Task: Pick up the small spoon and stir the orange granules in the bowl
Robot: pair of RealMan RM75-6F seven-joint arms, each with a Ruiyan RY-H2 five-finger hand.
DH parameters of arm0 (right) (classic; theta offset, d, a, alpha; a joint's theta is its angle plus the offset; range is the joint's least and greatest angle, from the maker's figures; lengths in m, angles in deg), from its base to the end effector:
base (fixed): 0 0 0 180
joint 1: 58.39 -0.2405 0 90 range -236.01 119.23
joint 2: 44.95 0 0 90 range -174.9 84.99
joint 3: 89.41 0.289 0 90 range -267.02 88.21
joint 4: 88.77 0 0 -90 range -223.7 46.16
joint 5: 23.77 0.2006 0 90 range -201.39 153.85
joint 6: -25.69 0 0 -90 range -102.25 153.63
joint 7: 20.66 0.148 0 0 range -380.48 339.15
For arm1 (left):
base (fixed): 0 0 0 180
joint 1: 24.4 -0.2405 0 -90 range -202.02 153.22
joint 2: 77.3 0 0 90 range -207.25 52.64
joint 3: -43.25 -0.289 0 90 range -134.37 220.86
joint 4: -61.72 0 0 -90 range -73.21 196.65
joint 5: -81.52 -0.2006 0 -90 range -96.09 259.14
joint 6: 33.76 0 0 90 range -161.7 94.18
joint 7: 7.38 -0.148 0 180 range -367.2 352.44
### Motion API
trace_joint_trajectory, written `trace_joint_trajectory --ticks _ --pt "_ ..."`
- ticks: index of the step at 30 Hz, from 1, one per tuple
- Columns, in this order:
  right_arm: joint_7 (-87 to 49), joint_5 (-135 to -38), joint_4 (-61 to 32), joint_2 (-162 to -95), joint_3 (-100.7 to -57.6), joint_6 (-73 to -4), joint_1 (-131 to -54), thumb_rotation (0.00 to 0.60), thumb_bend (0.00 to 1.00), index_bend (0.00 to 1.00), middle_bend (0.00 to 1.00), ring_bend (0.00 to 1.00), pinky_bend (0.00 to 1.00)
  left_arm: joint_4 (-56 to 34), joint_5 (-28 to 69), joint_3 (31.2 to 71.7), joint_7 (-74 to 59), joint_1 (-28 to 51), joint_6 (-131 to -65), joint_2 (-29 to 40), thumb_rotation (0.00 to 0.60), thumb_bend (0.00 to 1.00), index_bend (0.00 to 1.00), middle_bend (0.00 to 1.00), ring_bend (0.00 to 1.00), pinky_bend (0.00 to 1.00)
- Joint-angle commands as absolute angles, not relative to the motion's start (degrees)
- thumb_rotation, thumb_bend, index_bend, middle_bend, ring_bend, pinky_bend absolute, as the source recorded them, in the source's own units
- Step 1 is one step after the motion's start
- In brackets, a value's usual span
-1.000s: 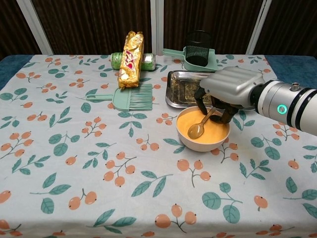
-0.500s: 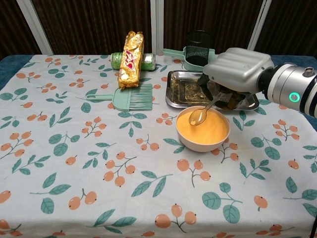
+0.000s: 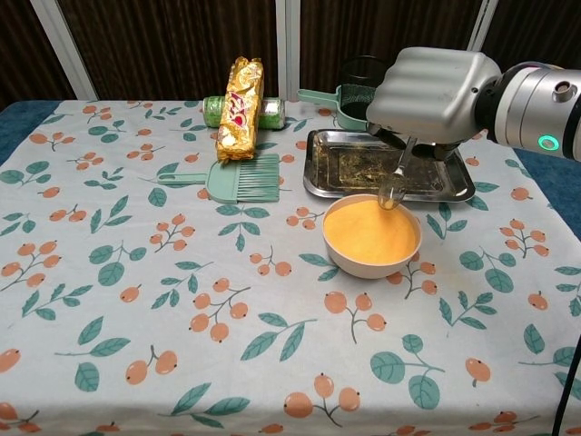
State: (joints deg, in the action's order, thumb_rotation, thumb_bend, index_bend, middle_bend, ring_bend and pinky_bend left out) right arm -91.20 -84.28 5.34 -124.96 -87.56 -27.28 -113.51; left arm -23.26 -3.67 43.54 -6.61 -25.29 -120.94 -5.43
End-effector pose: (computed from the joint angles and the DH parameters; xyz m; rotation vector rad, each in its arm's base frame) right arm -0.1204 -0.3690 0.0118 2.1553 0.1610 0.3813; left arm -0.3698 0.1426 0.1449 -1.3105 -0.9886 -0.8318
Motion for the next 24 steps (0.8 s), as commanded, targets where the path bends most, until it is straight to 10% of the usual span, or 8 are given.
trace_joint_trajectory --ticks 1,24 --pt "-96.44 -83.67 3.96 -126.91 -89.79 -27.8 -115.47 0.6 0.47 0.65 0.99 1.0 1.0 -23.2 -3.68 43.46 -6.31 -25.29 -120.8 -5.45 0.6 0.0 0.11 0.08 0.05 0.09" --pt "-92.54 -84.1 4.85 -132.63 -90.82 -31.58 -113.79 0.6 0.47 0.69 0.99 1.0 1.0 -21.66 -3.81 43.18 -4.61 -25.65 -120.74 -4.81 0.6 0.0 0.11 0.08 0.05 0.09"
